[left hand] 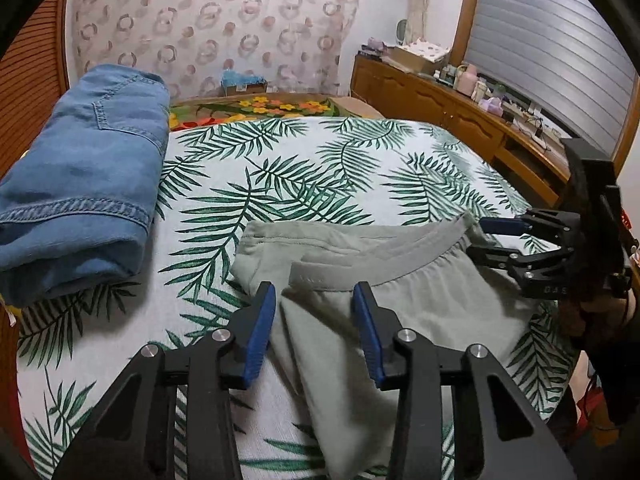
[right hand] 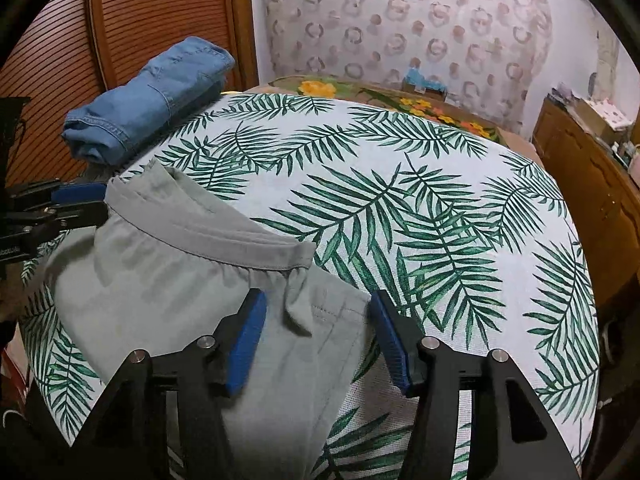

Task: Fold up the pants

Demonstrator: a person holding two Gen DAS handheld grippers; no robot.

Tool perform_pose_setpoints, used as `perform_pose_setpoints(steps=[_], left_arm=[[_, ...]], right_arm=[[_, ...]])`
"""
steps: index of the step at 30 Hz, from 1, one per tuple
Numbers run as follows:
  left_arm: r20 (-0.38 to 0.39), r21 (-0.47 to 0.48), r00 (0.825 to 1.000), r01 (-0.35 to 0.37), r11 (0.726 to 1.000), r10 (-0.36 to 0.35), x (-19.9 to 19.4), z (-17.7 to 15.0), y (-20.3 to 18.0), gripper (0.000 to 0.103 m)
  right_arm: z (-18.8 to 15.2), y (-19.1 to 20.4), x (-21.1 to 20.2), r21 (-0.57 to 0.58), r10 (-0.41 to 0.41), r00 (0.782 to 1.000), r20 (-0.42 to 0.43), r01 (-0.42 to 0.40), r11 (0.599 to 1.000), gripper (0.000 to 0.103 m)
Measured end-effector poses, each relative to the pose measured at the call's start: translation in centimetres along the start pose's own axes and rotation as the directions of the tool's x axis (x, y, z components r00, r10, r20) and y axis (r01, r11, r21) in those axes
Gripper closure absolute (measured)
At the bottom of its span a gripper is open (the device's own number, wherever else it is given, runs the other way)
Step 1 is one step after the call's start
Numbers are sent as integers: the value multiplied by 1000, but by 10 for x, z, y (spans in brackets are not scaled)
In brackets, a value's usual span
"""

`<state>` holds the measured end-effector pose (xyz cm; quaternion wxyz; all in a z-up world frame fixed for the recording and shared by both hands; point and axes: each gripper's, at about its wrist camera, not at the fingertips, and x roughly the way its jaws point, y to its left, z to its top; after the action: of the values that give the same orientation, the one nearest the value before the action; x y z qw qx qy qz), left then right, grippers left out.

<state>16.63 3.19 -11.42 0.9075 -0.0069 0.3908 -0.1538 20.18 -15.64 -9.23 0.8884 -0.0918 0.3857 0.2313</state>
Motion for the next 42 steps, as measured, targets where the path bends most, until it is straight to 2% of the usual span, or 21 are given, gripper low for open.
perform_pose_setpoints(steps=[2, 5, 9, 12, 22, 29, 33, 36, 39, 42], left_arm=[[-12, 5, 1000, 1, 1000, -1, 4, 3, 1, 61], [-17, 21, 1000, 7, 1000, -7, 7, 7, 0, 62], [7, 52, 1000, 5, 999, -5, 3, 11, -6, 74], [-23, 61, 1000, 5, 998, -4, 5, 15, -8, 78], [-92, 42, 995, 33, 999, -29, 21, 23, 6, 79], [-64, 52, 996, 64, 997, -61, 16, 35, 0, 91], [-5, 34, 999, 54, 998, -54, 6, 43, -4, 93], [24, 35, 997, 73, 997, -74, 0, 48, -4, 93], [13, 34, 998, 61, 998, -62, 5, 48, -1, 93], [-32, 17, 999, 28, 999, -28, 19, 44, 5, 91]], right_arm=[[0, -4, 3, 17, 5, 1000, -11, -5, 1000, 40], [1, -6, 4, 26, 12, 1000, -9, -11, 1000, 37], [1, -5, 6, 18, 9, 1000, -10, -9, 1000, 34], [0, -6, 5, 21, 9, 1000, -9, -8, 1000, 33], [0, -8, 4, 25, 2, 1000, -11, -2, 1000, 30], [-1, -15, -1, 61, 1, 1000, 6, -1, 998, 30], [-3, -24, -5, 110, 28, 999, 29, -31, 993, 30], [-5, -25, -6, 120, 25, 999, 36, -29, 992, 30], [-6, -25, -6, 122, 20, 999, 39, -25, 992, 30], [-6, -25, -7, 120, 14, 999, 36, -19, 993, 30]])
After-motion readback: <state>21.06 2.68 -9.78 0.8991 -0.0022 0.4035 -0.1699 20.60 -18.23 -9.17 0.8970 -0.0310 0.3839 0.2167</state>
